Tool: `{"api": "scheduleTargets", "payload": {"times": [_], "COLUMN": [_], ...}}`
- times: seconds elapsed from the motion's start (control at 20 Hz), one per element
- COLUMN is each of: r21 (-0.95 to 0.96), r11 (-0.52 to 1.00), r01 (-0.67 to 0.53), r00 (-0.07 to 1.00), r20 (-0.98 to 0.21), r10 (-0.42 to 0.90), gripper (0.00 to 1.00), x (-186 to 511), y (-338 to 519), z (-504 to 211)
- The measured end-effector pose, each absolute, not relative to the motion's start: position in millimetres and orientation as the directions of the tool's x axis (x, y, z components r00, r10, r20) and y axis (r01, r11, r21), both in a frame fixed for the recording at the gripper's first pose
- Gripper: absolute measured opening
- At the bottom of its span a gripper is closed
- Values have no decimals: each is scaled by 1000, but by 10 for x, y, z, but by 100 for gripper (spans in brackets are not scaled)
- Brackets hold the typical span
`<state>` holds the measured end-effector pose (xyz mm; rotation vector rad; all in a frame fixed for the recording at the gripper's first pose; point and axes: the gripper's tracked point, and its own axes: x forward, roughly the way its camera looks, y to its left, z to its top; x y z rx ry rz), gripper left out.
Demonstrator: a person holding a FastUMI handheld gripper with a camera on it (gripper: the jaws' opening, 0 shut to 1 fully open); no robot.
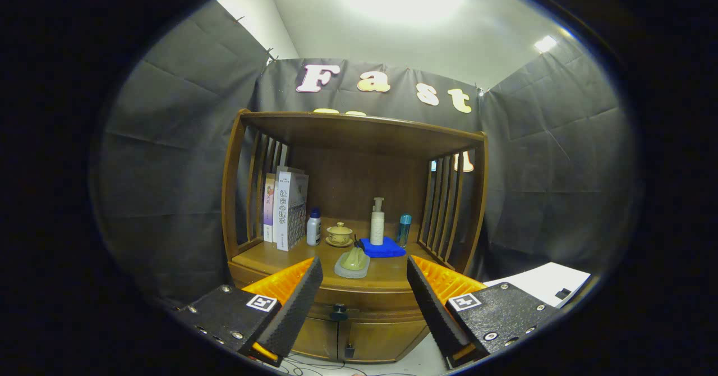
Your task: Pull open the drawer, take out the items inside it, and place them on the countertop above the cabinet.
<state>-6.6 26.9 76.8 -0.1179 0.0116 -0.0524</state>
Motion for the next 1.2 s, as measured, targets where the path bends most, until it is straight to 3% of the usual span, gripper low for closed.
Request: {"api": "scheduleTargets", "payload": {"times": [1.2], "r21": [-83], "r11": [996], "r01": [31], "r00": [999], "r20": [19], "r10": [-30], "gripper": [94], "x": [-135], "y": [254], "z": [852]}}
